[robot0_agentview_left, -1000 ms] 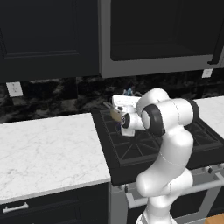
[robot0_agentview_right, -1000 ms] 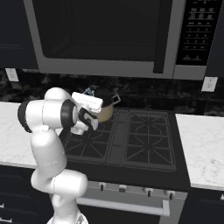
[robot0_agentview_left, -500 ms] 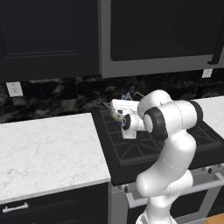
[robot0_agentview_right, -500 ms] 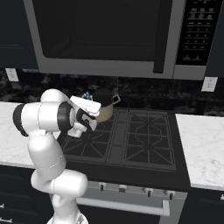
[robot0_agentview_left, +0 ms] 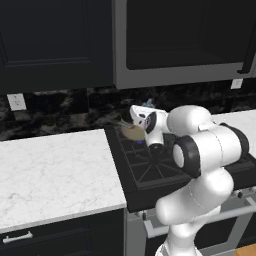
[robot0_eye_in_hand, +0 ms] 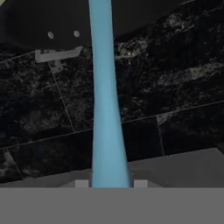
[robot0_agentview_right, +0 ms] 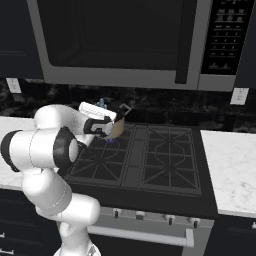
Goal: Put the garlic and sweet potato in the pot. Retrieve the spatula and lightly stir the vegetables in the pot.
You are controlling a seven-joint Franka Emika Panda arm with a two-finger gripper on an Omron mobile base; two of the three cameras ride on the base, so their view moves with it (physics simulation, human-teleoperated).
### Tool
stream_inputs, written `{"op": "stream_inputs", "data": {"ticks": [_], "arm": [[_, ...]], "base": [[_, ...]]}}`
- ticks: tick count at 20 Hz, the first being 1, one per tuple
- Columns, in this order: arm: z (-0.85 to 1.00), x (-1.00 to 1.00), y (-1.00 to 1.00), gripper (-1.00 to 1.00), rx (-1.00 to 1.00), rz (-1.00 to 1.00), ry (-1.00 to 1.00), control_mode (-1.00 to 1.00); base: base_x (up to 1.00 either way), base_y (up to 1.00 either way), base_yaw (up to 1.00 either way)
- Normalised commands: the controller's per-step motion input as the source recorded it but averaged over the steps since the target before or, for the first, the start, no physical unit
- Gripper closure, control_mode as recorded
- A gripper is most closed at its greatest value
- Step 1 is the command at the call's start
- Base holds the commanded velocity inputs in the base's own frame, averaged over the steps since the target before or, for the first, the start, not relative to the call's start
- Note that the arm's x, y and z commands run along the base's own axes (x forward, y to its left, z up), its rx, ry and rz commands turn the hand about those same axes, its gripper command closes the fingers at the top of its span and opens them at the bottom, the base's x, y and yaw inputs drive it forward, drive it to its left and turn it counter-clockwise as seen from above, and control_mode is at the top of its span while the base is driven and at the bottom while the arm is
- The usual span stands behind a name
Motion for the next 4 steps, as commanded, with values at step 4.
{"op": "stream_inputs", "data": {"ticks": [4], "arm": [[0.0,0.14,0.0,1.0,0.0,0.0,-0.02,-1.0]], "base": [[0.0,0.0,0.0]]}}
